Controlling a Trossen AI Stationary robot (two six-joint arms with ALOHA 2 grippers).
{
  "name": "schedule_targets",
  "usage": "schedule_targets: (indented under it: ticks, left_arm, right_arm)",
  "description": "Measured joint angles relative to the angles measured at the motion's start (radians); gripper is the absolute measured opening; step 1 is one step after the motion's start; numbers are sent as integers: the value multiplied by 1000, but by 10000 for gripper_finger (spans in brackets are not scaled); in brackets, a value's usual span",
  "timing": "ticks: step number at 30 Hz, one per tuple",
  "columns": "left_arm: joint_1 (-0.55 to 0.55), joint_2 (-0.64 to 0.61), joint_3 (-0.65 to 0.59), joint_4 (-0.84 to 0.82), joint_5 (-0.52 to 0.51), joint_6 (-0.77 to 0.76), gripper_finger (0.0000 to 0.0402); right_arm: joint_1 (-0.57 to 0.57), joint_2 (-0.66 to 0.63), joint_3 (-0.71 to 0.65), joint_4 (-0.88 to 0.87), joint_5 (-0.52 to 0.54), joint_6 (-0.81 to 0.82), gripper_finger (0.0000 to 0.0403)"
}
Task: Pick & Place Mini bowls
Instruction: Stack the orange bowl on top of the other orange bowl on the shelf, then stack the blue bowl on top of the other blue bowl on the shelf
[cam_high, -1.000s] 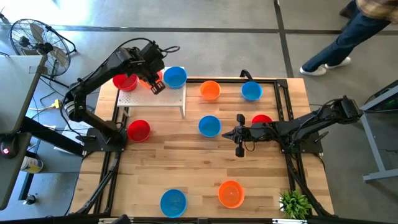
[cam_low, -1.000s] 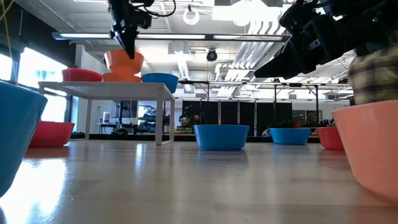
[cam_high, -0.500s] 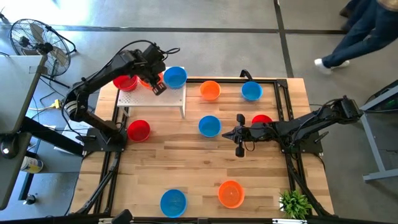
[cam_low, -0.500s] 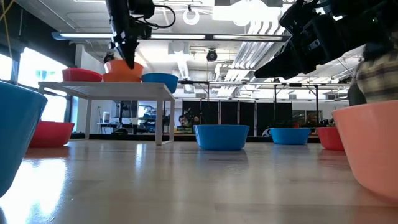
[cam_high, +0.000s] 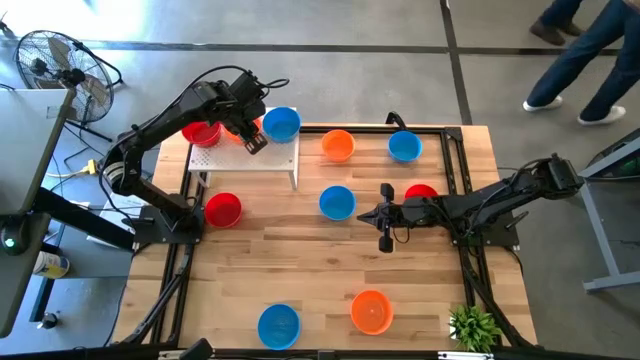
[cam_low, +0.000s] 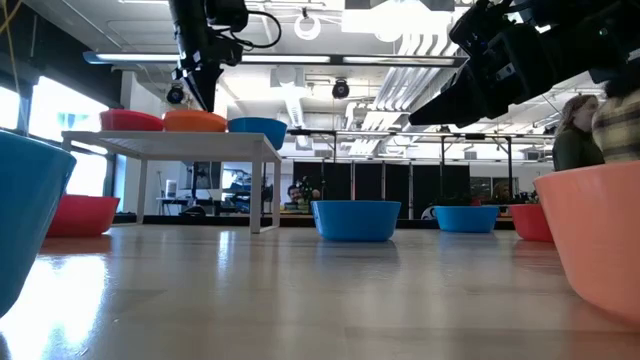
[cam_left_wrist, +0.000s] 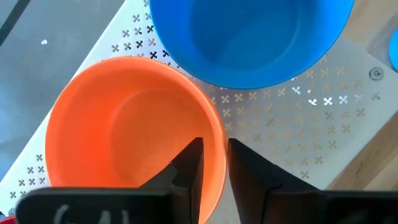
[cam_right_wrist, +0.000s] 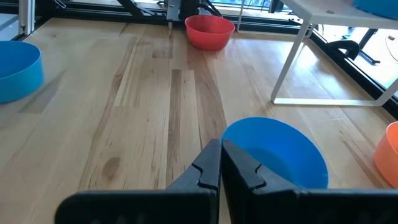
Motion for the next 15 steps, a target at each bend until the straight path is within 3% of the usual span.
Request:
schedule_targets:
  ticks: [10, 15]
  left_arm:
    - [0, -8, 11, -17, -12, 27, 69]
    - [-32, -52, -12, 32, -15, 26, 26]
  right_arm:
    - [0, 0, 0, 0, 0, 0, 1]
    - [0, 0, 0, 0, 0, 0, 2]
